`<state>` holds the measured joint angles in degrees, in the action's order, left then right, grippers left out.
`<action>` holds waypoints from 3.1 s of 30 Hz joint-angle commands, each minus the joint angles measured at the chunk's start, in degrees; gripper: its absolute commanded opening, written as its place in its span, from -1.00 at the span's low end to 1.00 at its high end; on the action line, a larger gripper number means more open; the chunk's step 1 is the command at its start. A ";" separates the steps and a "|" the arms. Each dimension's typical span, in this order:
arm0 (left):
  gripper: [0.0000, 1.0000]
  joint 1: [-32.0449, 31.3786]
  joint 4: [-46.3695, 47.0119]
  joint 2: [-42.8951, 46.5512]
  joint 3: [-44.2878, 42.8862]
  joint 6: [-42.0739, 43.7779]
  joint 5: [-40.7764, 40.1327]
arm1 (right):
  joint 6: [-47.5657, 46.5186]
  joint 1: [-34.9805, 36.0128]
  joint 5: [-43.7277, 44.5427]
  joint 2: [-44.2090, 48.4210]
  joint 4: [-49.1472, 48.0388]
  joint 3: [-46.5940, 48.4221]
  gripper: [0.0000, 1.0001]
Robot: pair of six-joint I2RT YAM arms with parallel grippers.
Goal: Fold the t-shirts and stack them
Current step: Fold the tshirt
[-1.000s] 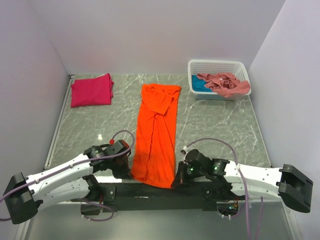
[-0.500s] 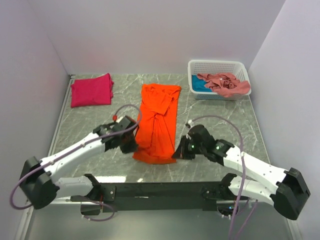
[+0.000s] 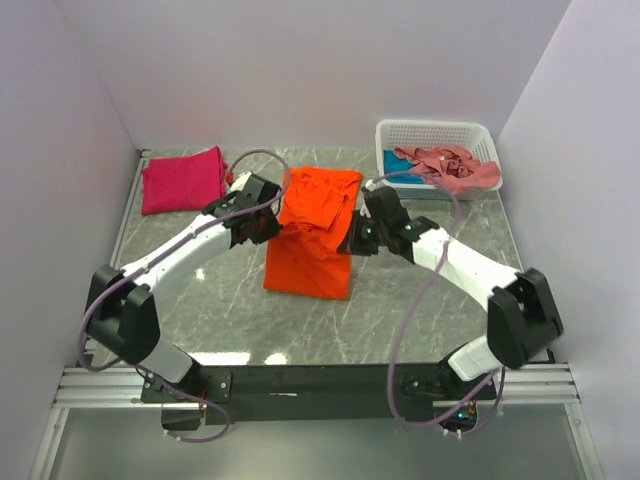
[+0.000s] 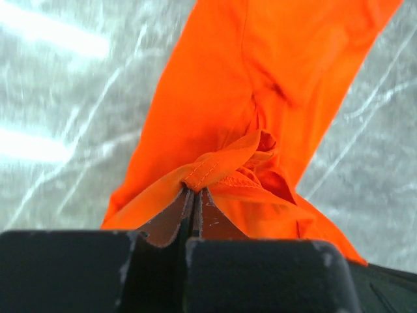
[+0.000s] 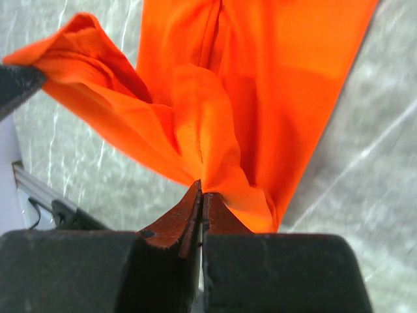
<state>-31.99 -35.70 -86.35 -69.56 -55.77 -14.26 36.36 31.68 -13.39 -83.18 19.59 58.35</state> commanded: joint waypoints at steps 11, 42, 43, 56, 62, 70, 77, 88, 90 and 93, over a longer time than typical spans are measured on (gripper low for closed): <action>-0.99 2.81 5.99 -11.30 -8.84 8.04 -0.67 | -2.26 -4.08 2.31 -12.44 1.15 11.52 -1.00; 0.99 5.53 16.80 11.63 25.24 9.37 17.51 | 2.57 -0.83 -7.62 5.39 -19.40 -22.12 0.57; 0.99 5.53 17.33 11.81 26.13 8.75 17.51 | 3.01 -0.92 -7.53 5.05 -20.11 -23.79 0.51; -0.05 5.44 20.93 0.83 28.69 7.87 19.18 | 5.65 -0.83 -5.69 -5.06 -24.08 -21.87 -0.12; -0.99 5.09 20.06 -0.93 31.67 7.25 17.34 | 5.56 -0.31 -7.00 -5.33 -21.36 -22.83 -0.95; -0.99 -2.54 1.97 18.80 39.15 -2.31 14.79 | 12.06 9.17 -10.34 12.40 -11.52 -35.30 -1.00; -0.99 -6.86 -8.67 29.92 28.30 -6.03 17.00 | 10.07 10.43 -8.50 29.11 9.10 -26.73 -1.00; -0.99 2.01 2.73 8.85 0.26 4.78 4.06 | -1.46 -10.75 -15.09 17.54 2.37 -5.37 -1.00; -0.99 2.81 3.01 4.98 -3.81 6.02 1.97 | -3.40 -12.60 -16.40 12.53 2.12 -1.59 -1.00; -0.99 4.82 2.30 -2.93 -11.72 7.16 1.87 | -2.35 -17.35 -22.88 6.29 -2.18 -0.17 -1.00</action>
<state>-28.97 -35.42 -85.86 -75.22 -52.10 -7.75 36.12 18.22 -30.35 -72.86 21.30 55.59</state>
